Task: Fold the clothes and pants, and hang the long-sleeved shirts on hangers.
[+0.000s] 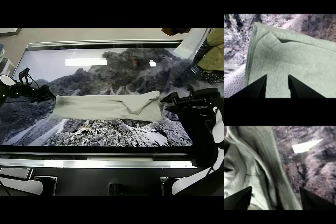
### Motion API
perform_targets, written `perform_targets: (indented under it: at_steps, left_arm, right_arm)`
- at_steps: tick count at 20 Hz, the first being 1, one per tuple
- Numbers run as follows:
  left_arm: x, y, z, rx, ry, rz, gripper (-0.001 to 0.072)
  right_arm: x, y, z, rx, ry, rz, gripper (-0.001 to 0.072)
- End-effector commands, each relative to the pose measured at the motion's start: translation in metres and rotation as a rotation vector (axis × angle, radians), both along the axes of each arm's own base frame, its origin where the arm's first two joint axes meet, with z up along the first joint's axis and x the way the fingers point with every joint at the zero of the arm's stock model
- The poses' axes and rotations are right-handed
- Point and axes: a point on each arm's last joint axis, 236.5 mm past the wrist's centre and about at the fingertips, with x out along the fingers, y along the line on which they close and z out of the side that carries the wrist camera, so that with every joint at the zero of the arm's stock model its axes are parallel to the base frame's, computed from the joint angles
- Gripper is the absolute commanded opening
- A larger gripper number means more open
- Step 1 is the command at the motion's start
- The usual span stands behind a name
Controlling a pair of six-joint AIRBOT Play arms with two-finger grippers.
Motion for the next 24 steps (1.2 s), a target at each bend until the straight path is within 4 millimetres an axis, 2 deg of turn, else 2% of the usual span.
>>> perform_targets:
  at_steps: [1, 3, 4, 5, 6, 8, 9, 10, 11, 12, 13, 16, 19, 21, 23, 24]
  left_arm:
    - [-0.001, 0.000, 0.001, 0.001, 0.003, -0.003, 0.0326]
    - [-0.001, 0.000, 0.001, 0.001, 0.003, -0.003, 0.0326]
    - [-0.001, 0.000, 0.001, 0.001, 0.003, -0.003, 0.0326]
    - [-0.001, 0.000, 0.001, 0.001, 0.003, -0.003, 0.0326]
    - [-0.001, 0.000, 0.001, 0.000, 0.003, -0.002, 0.0326]
    - [-0.001, -0.005, 0.002, -0.020, 0.004, -0.002, 0.0326]
    - [0.001, -0.012, 0.005, -0.047, -0.003, -0.001, 0.0321]
    - [0.003, -0.023, 0.009, -0.083, -0.014, -0.005, 0.0314]
    - [0.006, -0.038, 0.014, -0.127, -0.023, -0.011, 0.0251]
    - [0.008, -0.055, 0.017, -0.165, -0.025, -0.025, 0.0045]
    - [0.009, -0.075, 0.018, -0.192, -0.028, -0.047, 0.0016]
    - [0.014, -0.148, 0.015, -0.265, -0.026, -0.086, 0.0015]
    - [0.015, -0.242, 0.006, -0.357, -0.028, -0.107, 0.0015]
    - [0.003, -0.315, -0.003, -0.445, -0.018, -0.129, 0.0015]
    - [-0.015, -0.377, -0.010, -0.527, 0.003, -0.130, 0.0015]
    - [-0.023, -0.402, -0.014, -0.561, 0.015, -0.122, 0.0015]
  right_arm:
    - [0.000, 0.023, -0.013, 0.044, 0.000, 0.053, 0.0683]
    - [0.000, 0.032, -0.018, 0.041, 0.006, 0.069, 0.0664]
    - [0.002, 0.036, -0.020, 0.030, 0.001, 0.074, 0.0626]
    - [0.003, 0.038, -0.020, 0.026, -0.003, 0.076, 0.0555]
    - [0.004, 0.042, -0.021, 0.021, -0.005, 0.085, 0.0447]
    - [0.002, 0.047, -0.015, 0.029, -0.007, 0.101, 0.0073]
    - [0.001, 0.047, -0.007, 0.025, -0.014, 0.105, 0.0032]
    - [0.001, 0.044, 0.002, 0.007, -0.024, 0.105, 0.0031]
    - [0.001, 0.041, 0.013, -0.022, -0.035, 0.101, 0.0031]
    - [-0.001, 0.035, 0.026, -0.063, -0.041, 0.093, 0.0031]
    - [-0.003, 0.029, 0.039, -0.108, -0.042, 0.082, 0.0031]
    - [-0.014, 0.008, 0.084, -0.251, -0.069, 0.077, 0.0031]
    - [-0.026, -0.002, 0.124, -0.338, -0.113, 0.060, 0.0031]
    - [-0.037, -0.004, 0.145, -0.373, -0.134, 0.058, 0.0032]
    - [-0.042, -0.007, 0.166, -0.410, -0.174, 0.042, 0.0032]
    - [-0.045, -0.009, 0.175, -0.432, -0.193, 0.037, 0.0032]
